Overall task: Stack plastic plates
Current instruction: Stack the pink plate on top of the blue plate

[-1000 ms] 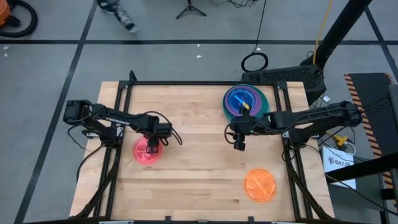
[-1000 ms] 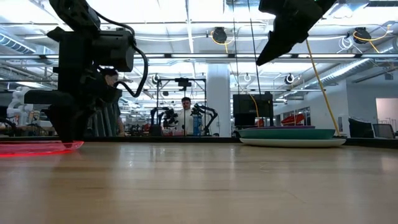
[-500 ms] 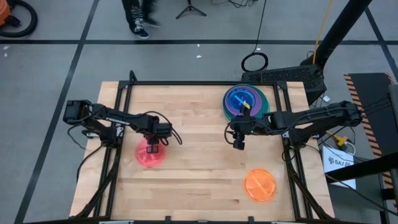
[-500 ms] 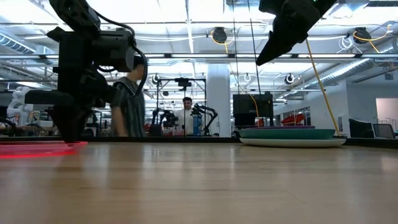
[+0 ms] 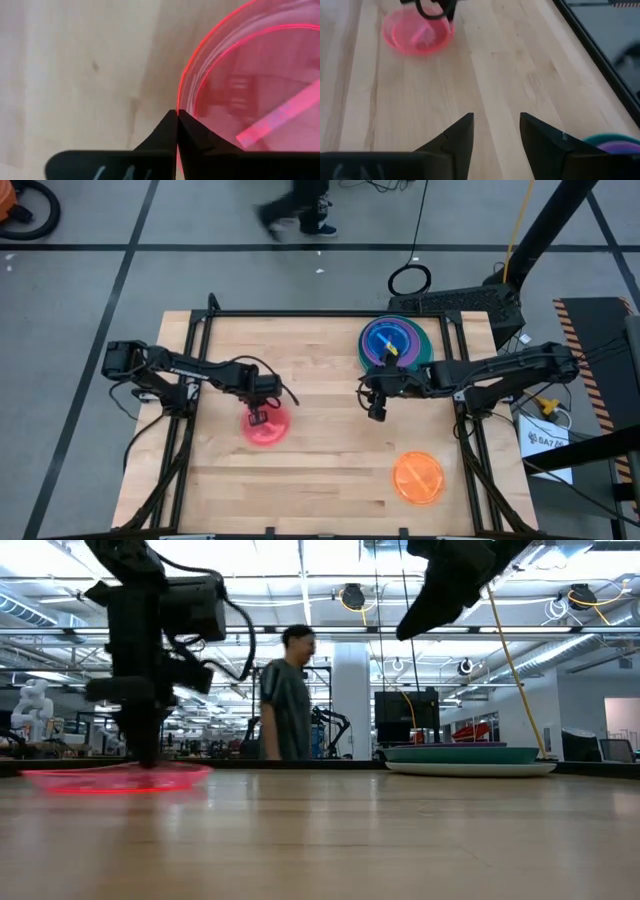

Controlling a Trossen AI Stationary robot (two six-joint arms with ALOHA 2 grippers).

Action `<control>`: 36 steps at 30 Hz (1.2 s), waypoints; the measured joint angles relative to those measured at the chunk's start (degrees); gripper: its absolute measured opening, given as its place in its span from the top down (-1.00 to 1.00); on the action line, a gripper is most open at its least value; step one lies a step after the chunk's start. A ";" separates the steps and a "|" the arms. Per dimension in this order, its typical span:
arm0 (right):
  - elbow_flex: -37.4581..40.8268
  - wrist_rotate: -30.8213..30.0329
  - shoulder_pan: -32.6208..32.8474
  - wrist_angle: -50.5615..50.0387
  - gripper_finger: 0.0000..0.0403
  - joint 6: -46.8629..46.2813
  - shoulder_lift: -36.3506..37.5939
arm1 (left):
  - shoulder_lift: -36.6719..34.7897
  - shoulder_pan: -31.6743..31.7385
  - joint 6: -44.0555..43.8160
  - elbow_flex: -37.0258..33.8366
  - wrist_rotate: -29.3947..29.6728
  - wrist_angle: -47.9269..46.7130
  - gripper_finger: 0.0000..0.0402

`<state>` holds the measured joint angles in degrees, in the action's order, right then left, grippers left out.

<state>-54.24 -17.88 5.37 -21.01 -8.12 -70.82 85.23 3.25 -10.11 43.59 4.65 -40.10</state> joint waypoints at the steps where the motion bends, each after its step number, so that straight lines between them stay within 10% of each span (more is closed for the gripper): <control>1: 0.00 0.00 0.00 0.72 0.23 0.02 -0.56 | 0.00 0.00 -0.99 0.81 0.78 0.03 0.98; 12: 0.04 0.16 0.00 8.52 0.23 -2.06 -9.84 | 0.00 0.87 -2.68 7.50 7.62 17.88 0.98; 36: -0.02 -10.87 -1.18 24.43 0.11 -17.63 -21.19 | 0.00 0.63 1.40 11.37 10.90 21.23 0.98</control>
<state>-54.26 -28.75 4.18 3.42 -25.75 -92.01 85.23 3.88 -8.71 54.96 15.55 -18.87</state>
